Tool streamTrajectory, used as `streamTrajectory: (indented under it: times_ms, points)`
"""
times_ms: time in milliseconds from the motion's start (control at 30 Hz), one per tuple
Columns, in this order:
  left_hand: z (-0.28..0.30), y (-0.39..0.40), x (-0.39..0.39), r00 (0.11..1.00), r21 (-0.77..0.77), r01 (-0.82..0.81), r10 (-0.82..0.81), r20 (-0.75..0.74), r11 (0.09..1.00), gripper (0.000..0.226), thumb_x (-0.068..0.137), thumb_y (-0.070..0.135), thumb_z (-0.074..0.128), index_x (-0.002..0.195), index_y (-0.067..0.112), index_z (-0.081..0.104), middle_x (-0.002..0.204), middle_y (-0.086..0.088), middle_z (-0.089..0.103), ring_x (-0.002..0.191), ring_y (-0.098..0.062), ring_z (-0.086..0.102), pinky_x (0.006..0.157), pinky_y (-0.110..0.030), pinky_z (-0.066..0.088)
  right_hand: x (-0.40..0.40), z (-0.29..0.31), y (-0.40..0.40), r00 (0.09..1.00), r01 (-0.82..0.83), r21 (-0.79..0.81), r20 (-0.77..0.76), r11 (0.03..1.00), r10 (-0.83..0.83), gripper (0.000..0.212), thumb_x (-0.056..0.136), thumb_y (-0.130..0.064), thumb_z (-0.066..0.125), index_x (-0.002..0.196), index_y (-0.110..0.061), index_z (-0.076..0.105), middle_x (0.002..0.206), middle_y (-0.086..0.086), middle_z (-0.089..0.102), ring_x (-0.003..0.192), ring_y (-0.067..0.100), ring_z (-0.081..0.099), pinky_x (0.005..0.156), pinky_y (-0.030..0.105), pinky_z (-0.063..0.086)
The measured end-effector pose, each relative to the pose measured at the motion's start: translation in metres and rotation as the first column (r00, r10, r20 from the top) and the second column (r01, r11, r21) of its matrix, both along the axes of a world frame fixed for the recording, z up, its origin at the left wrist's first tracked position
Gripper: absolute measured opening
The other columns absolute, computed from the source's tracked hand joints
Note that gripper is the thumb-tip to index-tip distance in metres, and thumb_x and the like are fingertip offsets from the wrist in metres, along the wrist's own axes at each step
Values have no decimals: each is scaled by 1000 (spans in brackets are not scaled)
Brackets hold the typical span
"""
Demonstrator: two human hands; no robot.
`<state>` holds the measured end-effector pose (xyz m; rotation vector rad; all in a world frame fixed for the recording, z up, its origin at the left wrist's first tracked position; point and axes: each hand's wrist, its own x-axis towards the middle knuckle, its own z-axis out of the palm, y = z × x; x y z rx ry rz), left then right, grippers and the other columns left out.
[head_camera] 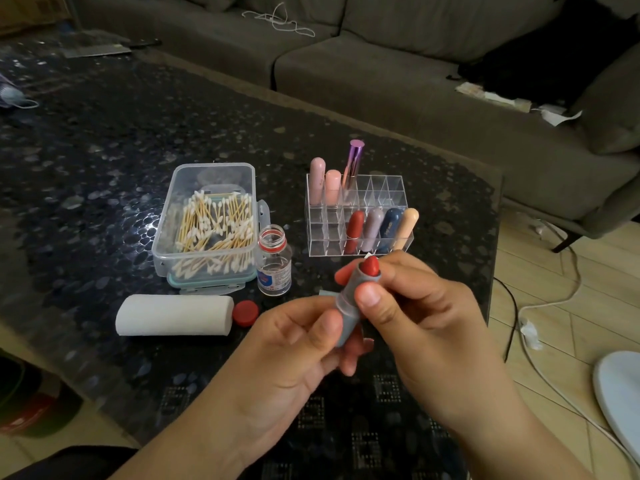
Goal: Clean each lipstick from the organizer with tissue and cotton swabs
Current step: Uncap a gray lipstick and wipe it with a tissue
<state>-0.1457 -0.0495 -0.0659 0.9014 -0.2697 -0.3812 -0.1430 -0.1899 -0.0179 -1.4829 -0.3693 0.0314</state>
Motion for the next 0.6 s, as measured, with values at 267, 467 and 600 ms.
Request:
streamTrajectory:
  times_ms: [267, 467, 600]
  points:
    - [-3, -4, -5, 923, 253, -373, 328, 202, 893, 37, 65, 38, 80, 95, 18, 73, 93, -10, 73, 84, -19, 70, 73, -22, 53, 0, -5, 5, 986, 159, -175, 78, 972, -147, 18, 83, -42, 63, 91, -30, 74, 89, 6, 62, 82, 20, 63, 59, 26, 56]
    - [-1, 2, 6, 983, 45, 71, -62, -174, 996, 56, 73, 62, 66, 99, 13, 70, 74, -10, 62, 66, -20, 61, 69, -32, 52, 2, 1, -2, 994, 40, -32, -103, 999, -43, 24, 84, -29, 58, 90, -11, 72, 70, 15, 62, 50, 16, 59, 46, 29, 51]
    - [0, 4, 2, 984, 7, 109, -107, -145, 994, 38, 74, 51, 72, 82, 15, 71, 67, -5, 58, 59, -14, 54, 69, -28, 51, 3, -1, -3, 993, -2, 4, -118, 1000, 2, 28, 84, -31, 58, 91, -6, 69, 63, 20, 62, 45, 23, 60, 46, 32, 52]
